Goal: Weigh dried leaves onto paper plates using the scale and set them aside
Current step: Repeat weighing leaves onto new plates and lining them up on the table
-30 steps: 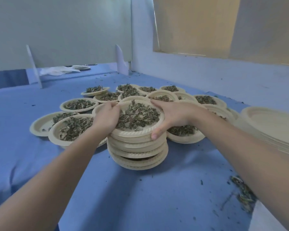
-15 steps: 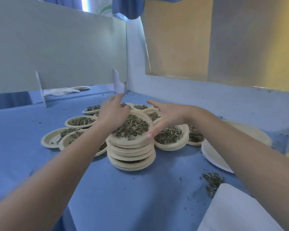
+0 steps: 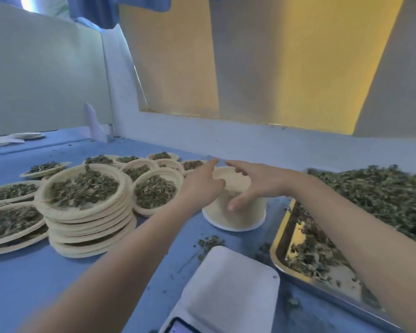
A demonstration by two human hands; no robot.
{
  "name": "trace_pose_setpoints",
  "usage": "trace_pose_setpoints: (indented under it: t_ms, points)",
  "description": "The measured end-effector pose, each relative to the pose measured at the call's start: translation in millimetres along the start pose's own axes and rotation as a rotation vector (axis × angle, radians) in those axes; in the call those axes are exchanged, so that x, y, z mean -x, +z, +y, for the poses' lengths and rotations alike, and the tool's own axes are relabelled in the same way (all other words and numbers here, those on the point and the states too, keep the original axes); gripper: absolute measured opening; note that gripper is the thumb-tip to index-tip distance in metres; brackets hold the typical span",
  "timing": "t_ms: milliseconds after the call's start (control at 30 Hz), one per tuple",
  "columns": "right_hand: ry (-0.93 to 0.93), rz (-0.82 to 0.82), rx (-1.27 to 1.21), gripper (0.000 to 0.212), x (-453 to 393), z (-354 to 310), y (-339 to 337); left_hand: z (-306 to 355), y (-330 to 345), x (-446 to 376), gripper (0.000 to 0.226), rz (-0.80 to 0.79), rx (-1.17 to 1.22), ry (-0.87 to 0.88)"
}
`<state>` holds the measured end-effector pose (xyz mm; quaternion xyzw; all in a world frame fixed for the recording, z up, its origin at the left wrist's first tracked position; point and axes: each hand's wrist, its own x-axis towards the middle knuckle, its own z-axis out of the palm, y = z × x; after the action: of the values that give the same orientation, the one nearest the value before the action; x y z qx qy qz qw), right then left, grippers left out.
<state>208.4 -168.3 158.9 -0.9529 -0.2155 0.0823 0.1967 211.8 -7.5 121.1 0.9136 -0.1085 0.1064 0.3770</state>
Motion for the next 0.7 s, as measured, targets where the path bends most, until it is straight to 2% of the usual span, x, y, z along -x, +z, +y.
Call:
trace_pose_setpoints:
  t_ms: [67,167,233,367,533,633,700]
  points:
    - [0.065,0.03,-0.003,0.12,4.4,27.3,-3.2,6.8,24.3,-12.2,0.065,-0.007,-0.023,-0.008]
    - [0.113,0.158,-0.003,0.092,-3.3,60.0,-1.1,8.6,49.7,-33.0,0.065,0.065,-0.092,-0.092]
    - [0.15,0.245,-0.017,0.081,-15.3,75.4,2.4,2.8,58.4,-49.2,0.065,0.124,-0.153,-0.156]
    - [0.249,0.35,-0.095,0.064,-41.6,90.5,8.5,-11.3,61.8,-73.8,0.074,0.077,-0.094,-0.288]
    - [0.323,0.306,-0.183,0.046,-65.7,109.6,16.4,-27.0,61.1,-99.9,0.057,0.067,0.034,-0.406]
    - [0.354,0.303,-0.272,0.015,-73.2,118.6,18.8,-35.2,55.9,-104.0,0.048,0.053,0.008,-0.406]
    - [0.359,0.31,-0.28,0.008,-73.1,118.7,17.9,-35.6,53.1,-102.3,0.032,0.033,-0.013,-0.363]
